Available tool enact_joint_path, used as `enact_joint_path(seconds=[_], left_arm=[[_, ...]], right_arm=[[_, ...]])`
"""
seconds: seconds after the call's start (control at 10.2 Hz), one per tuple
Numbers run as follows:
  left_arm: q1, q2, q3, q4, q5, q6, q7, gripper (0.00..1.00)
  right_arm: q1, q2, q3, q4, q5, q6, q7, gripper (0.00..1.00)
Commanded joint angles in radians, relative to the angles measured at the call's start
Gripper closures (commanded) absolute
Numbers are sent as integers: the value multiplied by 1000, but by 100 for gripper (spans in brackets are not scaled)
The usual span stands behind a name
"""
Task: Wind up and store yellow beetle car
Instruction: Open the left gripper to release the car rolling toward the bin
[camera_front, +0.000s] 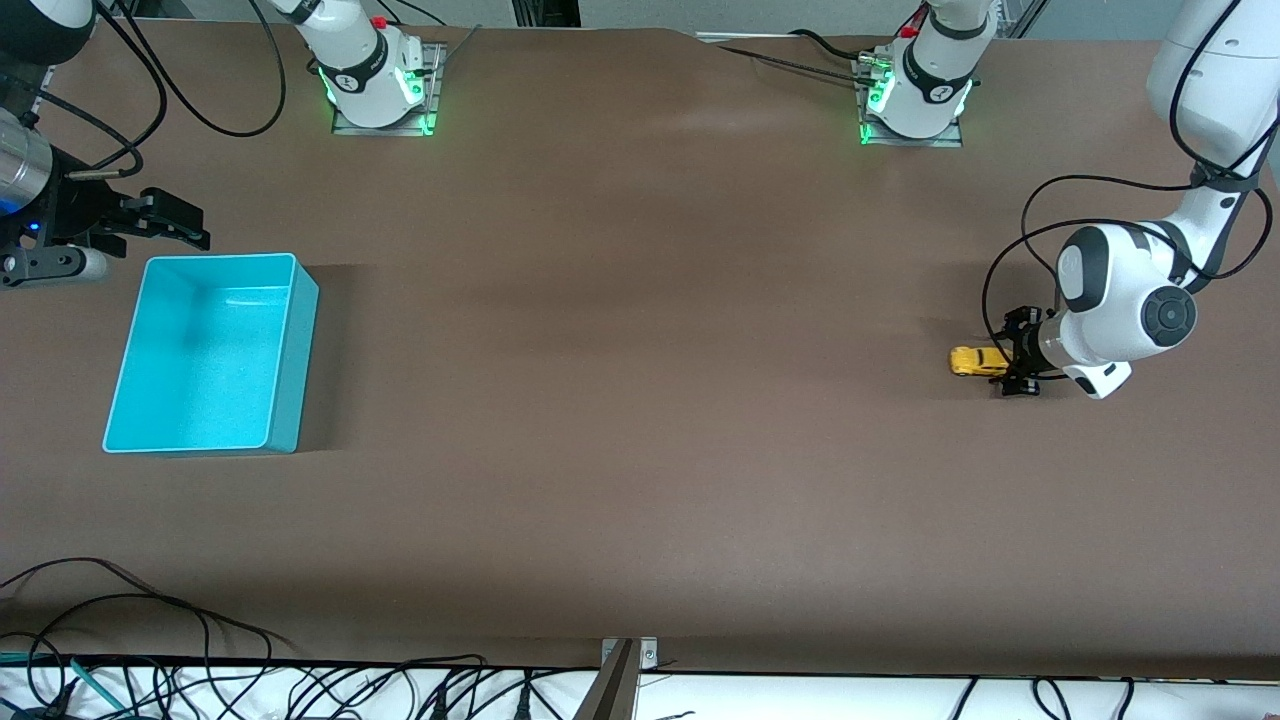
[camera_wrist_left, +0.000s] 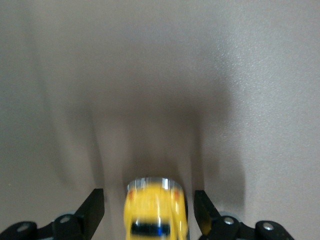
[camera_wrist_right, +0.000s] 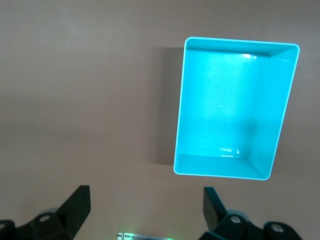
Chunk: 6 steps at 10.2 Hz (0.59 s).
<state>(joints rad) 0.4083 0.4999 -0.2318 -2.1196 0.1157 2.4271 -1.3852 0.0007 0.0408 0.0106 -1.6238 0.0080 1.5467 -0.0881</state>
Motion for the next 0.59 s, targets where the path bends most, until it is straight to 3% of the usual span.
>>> enact_joint_path(seconds=[0.0,0.29,0.49], left_arm=[[4,9,-6,12,29,1,-9,8],[4,-26,-11,12,35,-11,12,9],[7,-81,-26,18,26,-89,145,12]], right_arm=[[-4,8,2,21,0,-4,-12,0],[-2,10,2,21,0,-4,-12,0],[-2,13,5,19,0,3,-12,0]])
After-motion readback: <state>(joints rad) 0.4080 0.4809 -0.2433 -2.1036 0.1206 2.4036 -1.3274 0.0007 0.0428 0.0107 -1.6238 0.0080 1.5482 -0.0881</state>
